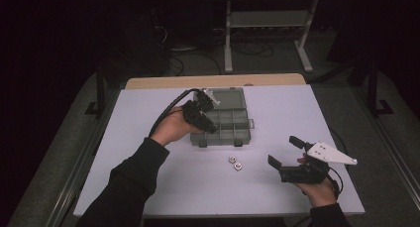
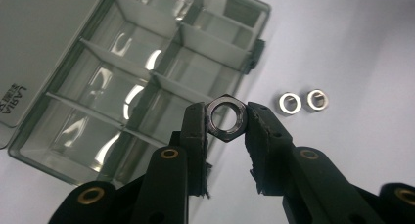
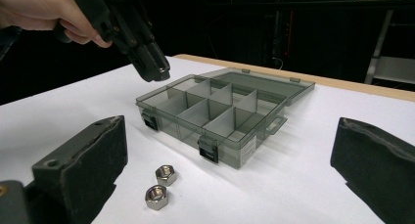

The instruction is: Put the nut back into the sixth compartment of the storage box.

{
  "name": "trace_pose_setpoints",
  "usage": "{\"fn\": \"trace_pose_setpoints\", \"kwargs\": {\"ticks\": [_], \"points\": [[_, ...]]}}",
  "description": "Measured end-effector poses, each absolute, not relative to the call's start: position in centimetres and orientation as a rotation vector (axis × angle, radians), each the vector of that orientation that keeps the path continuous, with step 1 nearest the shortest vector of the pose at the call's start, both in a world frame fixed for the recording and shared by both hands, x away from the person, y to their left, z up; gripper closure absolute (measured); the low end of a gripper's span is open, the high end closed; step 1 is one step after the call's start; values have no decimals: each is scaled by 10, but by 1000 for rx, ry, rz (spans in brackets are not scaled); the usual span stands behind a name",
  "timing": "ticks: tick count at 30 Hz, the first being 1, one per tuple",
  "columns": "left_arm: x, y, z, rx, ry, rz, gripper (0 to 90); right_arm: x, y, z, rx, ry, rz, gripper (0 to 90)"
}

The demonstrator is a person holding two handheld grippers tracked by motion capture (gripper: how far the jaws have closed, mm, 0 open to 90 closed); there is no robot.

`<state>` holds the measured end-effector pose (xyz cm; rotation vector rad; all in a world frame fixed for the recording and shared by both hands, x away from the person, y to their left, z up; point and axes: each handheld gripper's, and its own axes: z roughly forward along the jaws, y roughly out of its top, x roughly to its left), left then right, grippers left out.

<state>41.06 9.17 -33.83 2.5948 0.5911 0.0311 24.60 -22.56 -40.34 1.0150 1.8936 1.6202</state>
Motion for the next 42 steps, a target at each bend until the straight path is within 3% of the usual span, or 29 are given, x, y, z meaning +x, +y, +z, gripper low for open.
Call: {"fn": "trace_pose_setpoints", "kwargs": {"ticks": [39,41,42], "points": [[434,80,-382,2653,689,35,705,245,-226,-404,1015,1895,1622,0],[434,81,-380,2647,689,30,686,245,-226,-404,1015,1896,1622,0],[434,81,-379,2640,697,26,618,245,-226,-404,1015,1895,1623,0]]}}
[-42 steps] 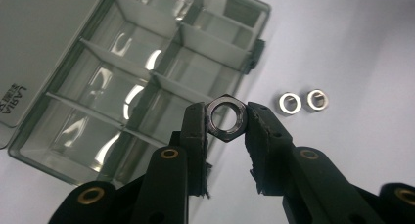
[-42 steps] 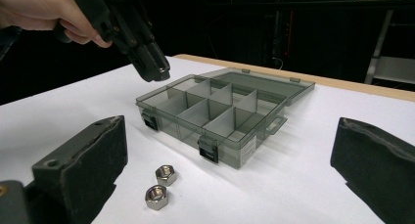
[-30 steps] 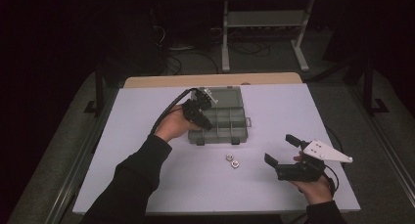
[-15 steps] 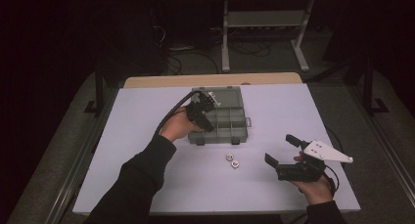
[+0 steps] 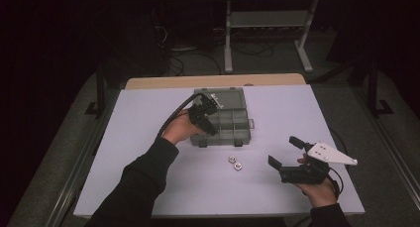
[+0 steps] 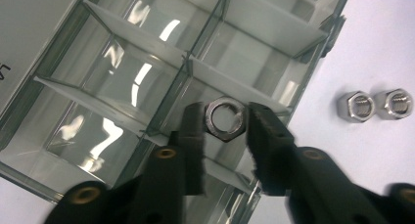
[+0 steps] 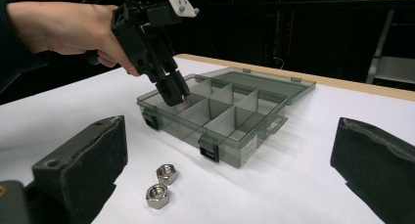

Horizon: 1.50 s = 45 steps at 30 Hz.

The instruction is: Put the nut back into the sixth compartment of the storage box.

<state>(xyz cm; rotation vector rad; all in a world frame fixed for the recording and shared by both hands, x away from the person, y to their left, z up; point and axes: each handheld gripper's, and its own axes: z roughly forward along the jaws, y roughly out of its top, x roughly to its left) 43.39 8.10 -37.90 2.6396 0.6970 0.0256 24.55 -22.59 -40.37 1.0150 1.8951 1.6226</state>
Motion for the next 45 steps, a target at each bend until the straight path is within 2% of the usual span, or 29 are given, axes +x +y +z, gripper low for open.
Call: {"fn": "trace_pose_setpoints", "kwargs": {"ticks": [7,11,34,41,45], "points": [[431,85,-371,2609,729,117,169,246,-226,-404,1016,1895,1622,0],[429,87,-367,2579,740,155,7,246,-226,-404,1015,1896,1620,0],[392,71,-356,2557,568,75,4,246,-226,-404,1013,1894,1619,0],[383,62,-361,2559,525,43,85,246,-226,-404,1016,1895,1619,0],[380,58,-366,2582,486,8,179,246,-226,-404,1017,1893,1620,0]]}}
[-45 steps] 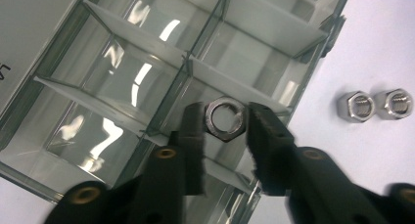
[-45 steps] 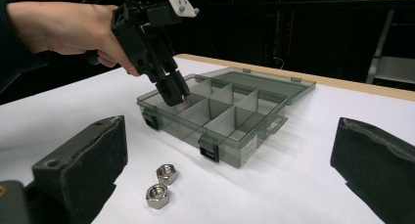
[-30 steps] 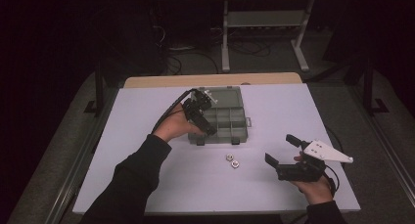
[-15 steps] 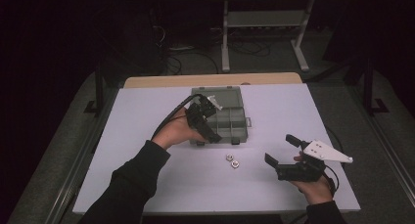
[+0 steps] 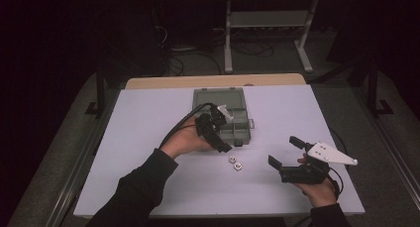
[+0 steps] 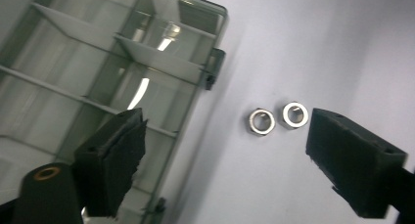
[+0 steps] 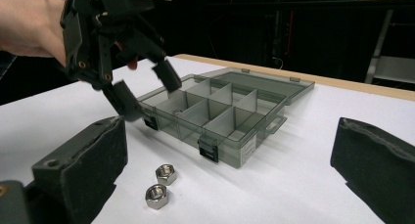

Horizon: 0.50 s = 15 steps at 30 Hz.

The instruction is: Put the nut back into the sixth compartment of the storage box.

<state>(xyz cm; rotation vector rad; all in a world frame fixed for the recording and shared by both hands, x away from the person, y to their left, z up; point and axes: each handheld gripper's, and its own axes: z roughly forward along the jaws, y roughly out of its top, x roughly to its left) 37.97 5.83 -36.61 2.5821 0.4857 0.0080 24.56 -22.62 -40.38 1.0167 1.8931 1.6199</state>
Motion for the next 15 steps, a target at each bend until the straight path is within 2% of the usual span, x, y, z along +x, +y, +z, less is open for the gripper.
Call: {"fn": "trace_pose_setpoints", "kwargs": {"ticks": [10,15], "points": [[374,49,-379,2604,457,-44,446,246,-226,-404,1018,1894,1618,0],[373,44,-384,2616,456,-78,546,246,-226,-404,1023,1896,1619,0]]}}
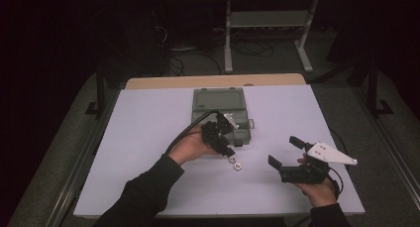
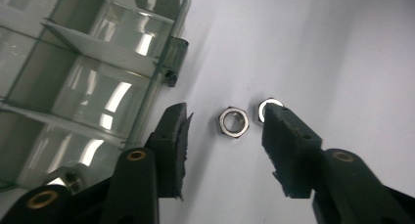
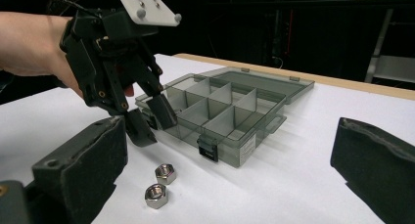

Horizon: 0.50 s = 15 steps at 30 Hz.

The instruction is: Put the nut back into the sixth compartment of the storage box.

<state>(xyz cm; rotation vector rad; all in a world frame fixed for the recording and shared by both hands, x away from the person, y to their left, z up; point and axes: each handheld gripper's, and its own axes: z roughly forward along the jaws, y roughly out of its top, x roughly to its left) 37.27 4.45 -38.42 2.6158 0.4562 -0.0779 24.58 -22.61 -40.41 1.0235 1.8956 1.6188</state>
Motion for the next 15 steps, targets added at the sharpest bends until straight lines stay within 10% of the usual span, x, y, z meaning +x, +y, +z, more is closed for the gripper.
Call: {"fn": "trace_pose_setpoints", "kwargs": {"ticks": [15], "points": [[370,29,-404,2654,470,-115,607,246,-226,-404,1024,1896,1617,0]]}}
